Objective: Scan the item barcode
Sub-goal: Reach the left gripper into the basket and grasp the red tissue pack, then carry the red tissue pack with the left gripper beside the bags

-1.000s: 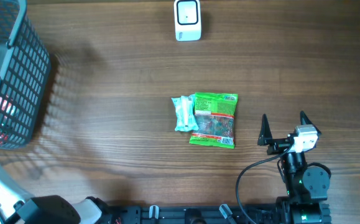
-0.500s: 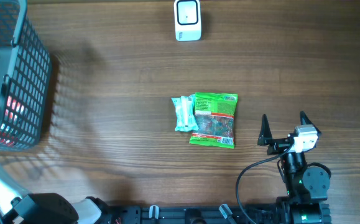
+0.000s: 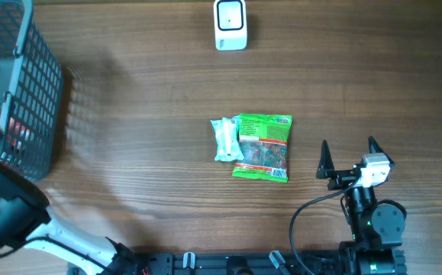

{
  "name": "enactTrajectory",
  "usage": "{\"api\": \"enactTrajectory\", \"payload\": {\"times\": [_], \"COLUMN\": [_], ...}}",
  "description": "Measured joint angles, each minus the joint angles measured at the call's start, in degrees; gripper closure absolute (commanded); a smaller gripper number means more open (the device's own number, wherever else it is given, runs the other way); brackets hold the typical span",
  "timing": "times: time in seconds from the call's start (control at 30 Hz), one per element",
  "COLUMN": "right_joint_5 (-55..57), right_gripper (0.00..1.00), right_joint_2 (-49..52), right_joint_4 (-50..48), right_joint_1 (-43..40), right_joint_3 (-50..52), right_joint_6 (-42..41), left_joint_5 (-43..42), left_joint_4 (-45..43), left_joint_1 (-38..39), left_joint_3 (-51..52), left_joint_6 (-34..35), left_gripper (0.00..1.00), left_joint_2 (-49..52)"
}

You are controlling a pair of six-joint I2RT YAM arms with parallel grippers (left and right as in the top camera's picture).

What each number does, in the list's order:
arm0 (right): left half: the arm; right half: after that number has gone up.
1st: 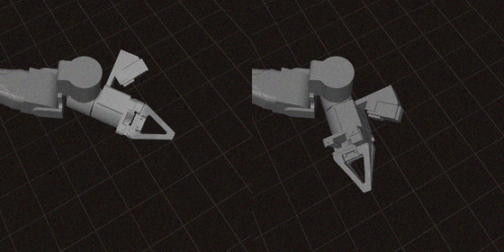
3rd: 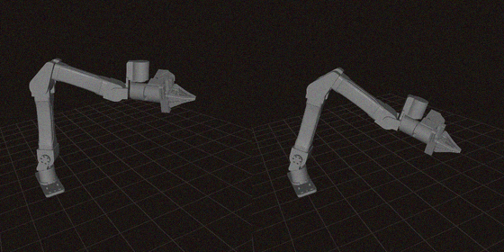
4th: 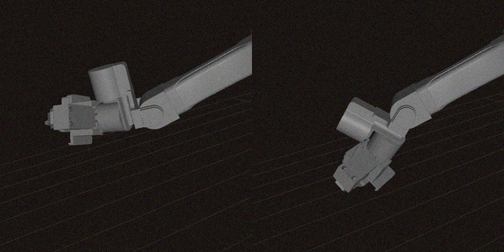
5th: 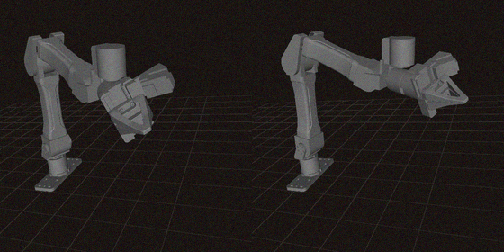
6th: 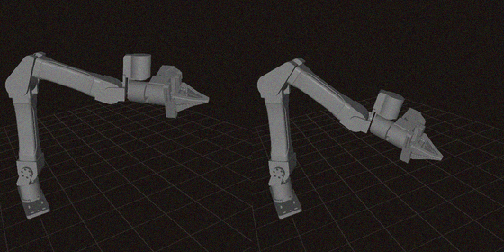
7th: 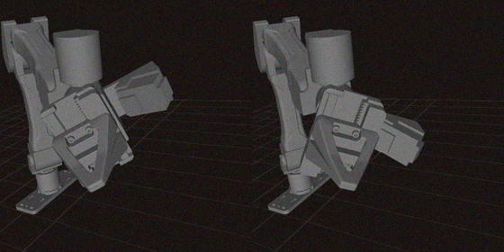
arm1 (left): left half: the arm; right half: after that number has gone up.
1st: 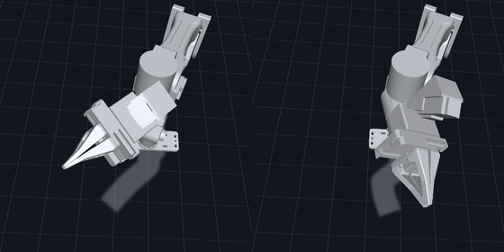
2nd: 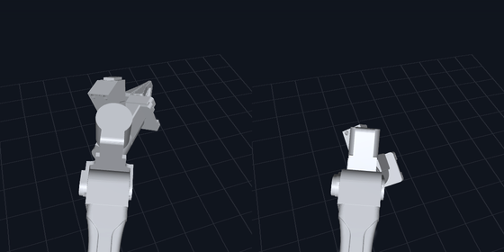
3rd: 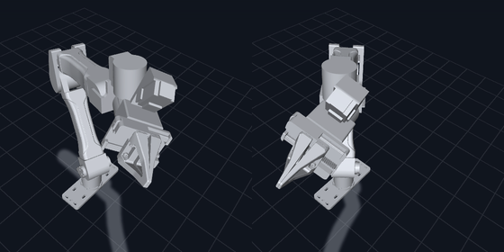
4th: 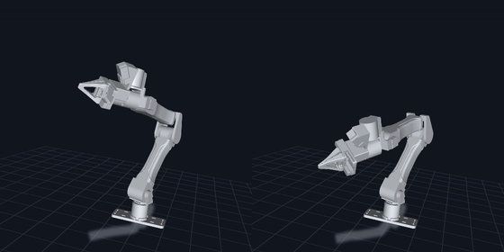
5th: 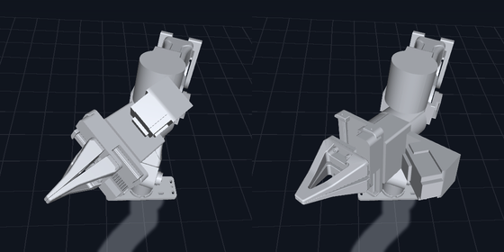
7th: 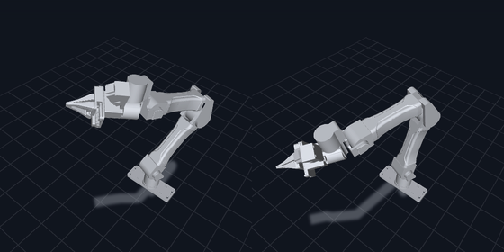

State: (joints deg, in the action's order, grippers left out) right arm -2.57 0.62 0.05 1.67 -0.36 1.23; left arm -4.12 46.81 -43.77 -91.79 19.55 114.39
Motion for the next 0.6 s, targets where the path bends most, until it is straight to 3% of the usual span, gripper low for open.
{"api": "enactTrajectory", "payload": {"times": [0.2, 0.23, 0.27, 0.3, 0.53, 0.6], "right_joint_5": [0.00, 0.00, 0.00, 0.00, 0.00, 0.00], "right_gripper": [0.00, 0.00, 0.00, 0.00, 0.00, 0.00], "right_joint_2": [0.00, 0.00, 0.00, 0.00, 0.00, 0.00], "right_joint_4": [-0.02, 0.00, 0.00, 0.00, 0.00, -0.02], "right_joint_1": [0.00, 0.00, 0.00, 0.00, 0.00, 0.00], "right_joint_3": [0.00, 0.00, 0.00, 0.00, 0.00, 0.00], "right_joint_6": [0.00, 0.00, 0.00, -0.02, 0.00, 0.00], "left_joint_5": [0.02, 0.04, 0.04, 0.04, 0.26, 0.44], "left_joint_4": [-0.92, -2.14, -2.93, -3.58, -4.79, -6.25], "left_joint_1": [0.20, 0.20, 0.20, 0.22, 0.26, 0.26], "left_joint_3": [0.24, 0.83, 1.75, 2.60, 4.07, 6.05], "left_joint_6": [-1.33, -1.46, -1.49, -1.66, -1.92, -1.92], "left_gripper": [0.22, 0.28, 0.44, 0.49, 0.42, 0.51], "left_joint_2": [2.84, 2.84, 2.84, 2.84, 2.84, 2.86]}}
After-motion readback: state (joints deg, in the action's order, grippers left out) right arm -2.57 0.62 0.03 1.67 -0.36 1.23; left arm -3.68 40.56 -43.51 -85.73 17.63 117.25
